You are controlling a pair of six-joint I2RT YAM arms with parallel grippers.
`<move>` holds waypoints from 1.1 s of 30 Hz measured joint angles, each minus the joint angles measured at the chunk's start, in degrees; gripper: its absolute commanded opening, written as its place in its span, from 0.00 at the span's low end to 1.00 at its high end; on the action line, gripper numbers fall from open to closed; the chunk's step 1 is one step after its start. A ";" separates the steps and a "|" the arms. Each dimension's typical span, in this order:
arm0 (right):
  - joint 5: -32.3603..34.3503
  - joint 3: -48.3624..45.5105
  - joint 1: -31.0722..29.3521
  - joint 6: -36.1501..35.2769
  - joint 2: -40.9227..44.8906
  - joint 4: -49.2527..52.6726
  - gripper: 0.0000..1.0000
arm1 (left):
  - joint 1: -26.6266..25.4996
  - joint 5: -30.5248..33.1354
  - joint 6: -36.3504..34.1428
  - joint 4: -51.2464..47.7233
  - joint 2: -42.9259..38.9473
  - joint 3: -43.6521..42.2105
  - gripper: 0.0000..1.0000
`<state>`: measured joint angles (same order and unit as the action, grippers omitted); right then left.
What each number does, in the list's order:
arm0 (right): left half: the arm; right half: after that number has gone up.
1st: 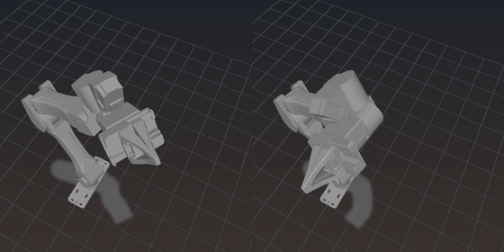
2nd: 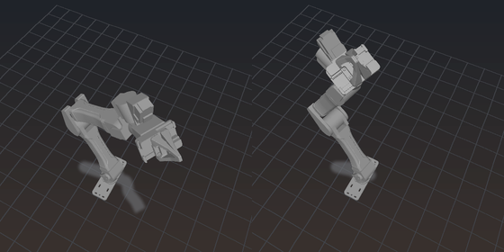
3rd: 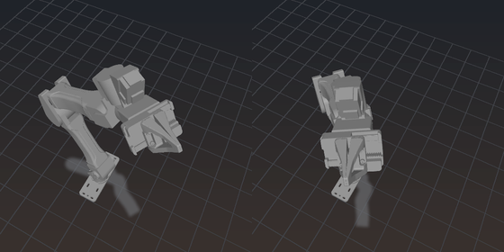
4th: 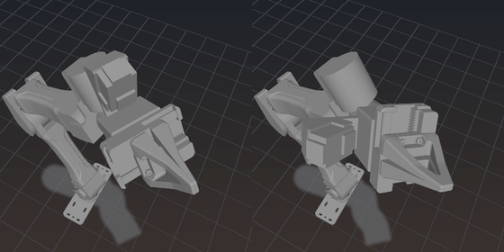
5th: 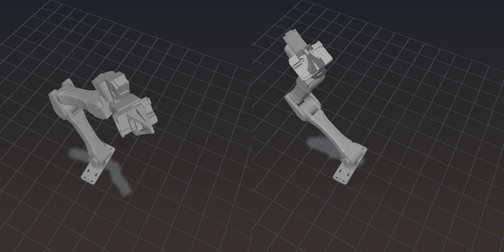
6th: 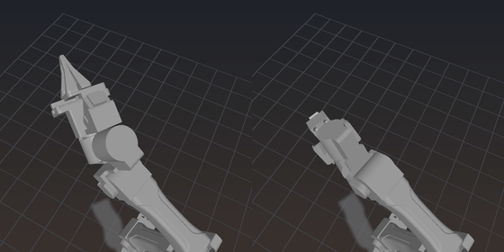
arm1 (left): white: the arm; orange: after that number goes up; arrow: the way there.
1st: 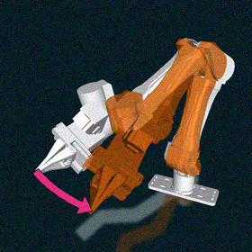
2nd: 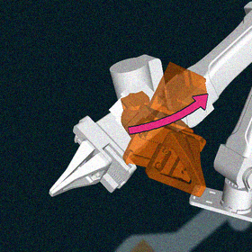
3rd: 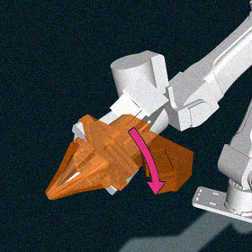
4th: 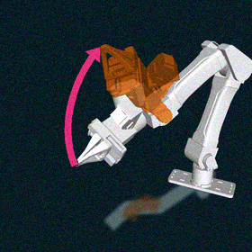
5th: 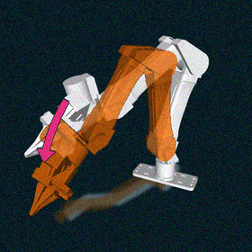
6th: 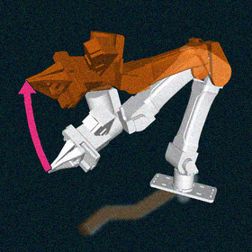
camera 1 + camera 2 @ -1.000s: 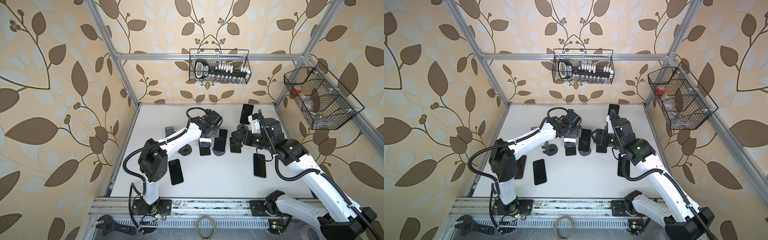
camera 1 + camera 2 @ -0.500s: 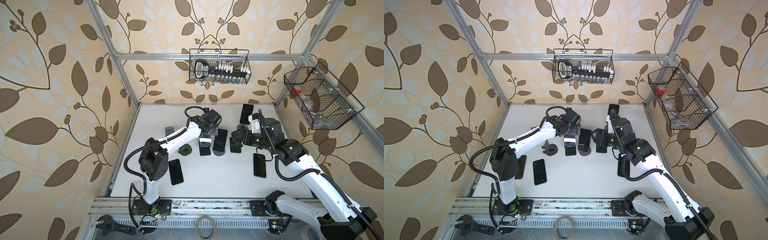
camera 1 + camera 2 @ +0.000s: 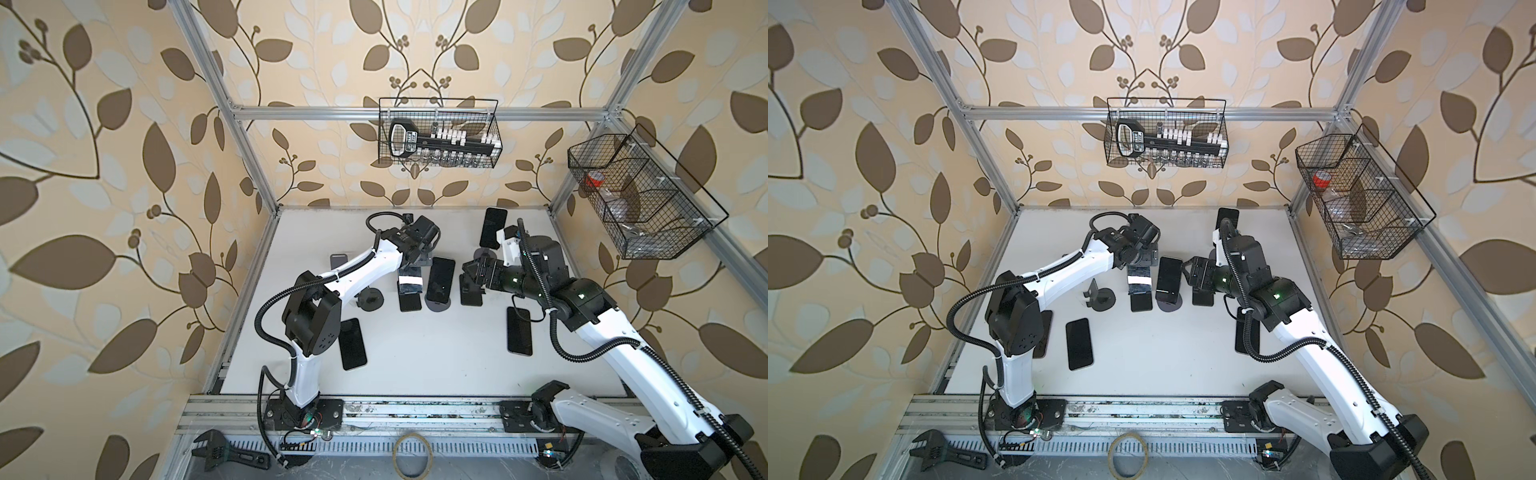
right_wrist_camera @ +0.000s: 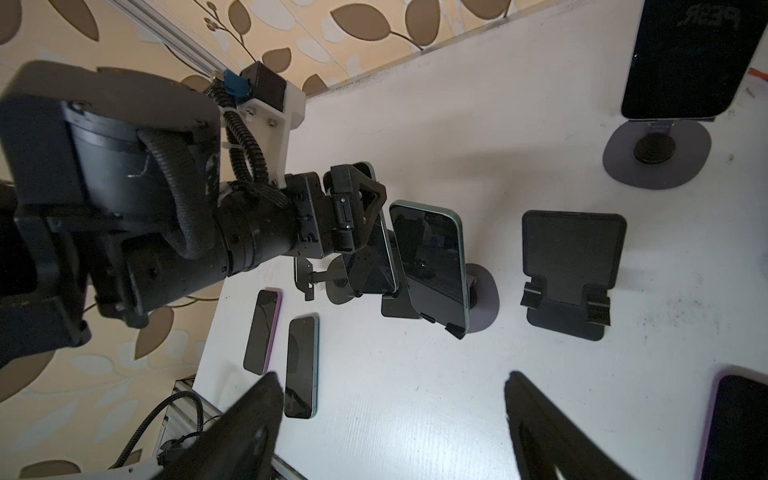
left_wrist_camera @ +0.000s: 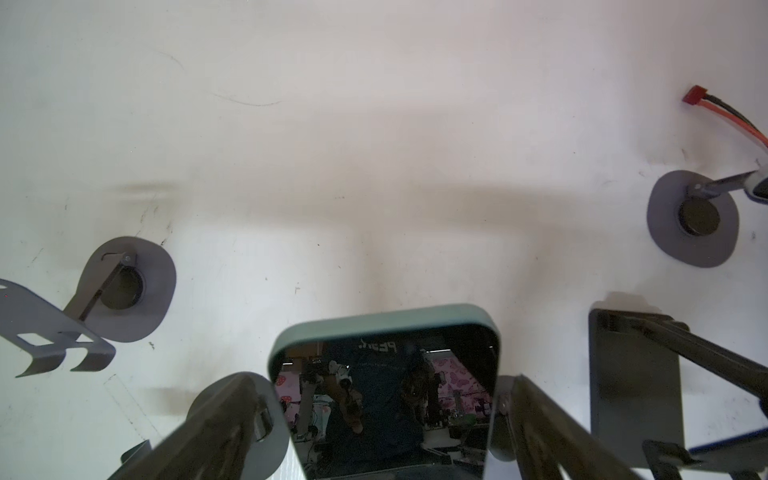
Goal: Remove the phone from the phone stand
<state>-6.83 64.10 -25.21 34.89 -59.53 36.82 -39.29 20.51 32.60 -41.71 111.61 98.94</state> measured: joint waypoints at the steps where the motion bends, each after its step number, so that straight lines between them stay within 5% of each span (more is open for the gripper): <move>1: -0.02 -0.02 0.00 0.00 0.00 0.00 0.84 | 0.02 -0.02 0.07 0.02 0.13 0.02 0.90; 33: 0.00 -1.49 0.00 -0.37 0.00 -0.61 0.86 | 0.37 -0.63 -0.52 0.83 2.49 1.16 0.66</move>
<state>-6.83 62.61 -25.21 34.52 -59.53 36.21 -38.92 19.88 32.08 -40.88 114.10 100.09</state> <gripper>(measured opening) 0.858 0.730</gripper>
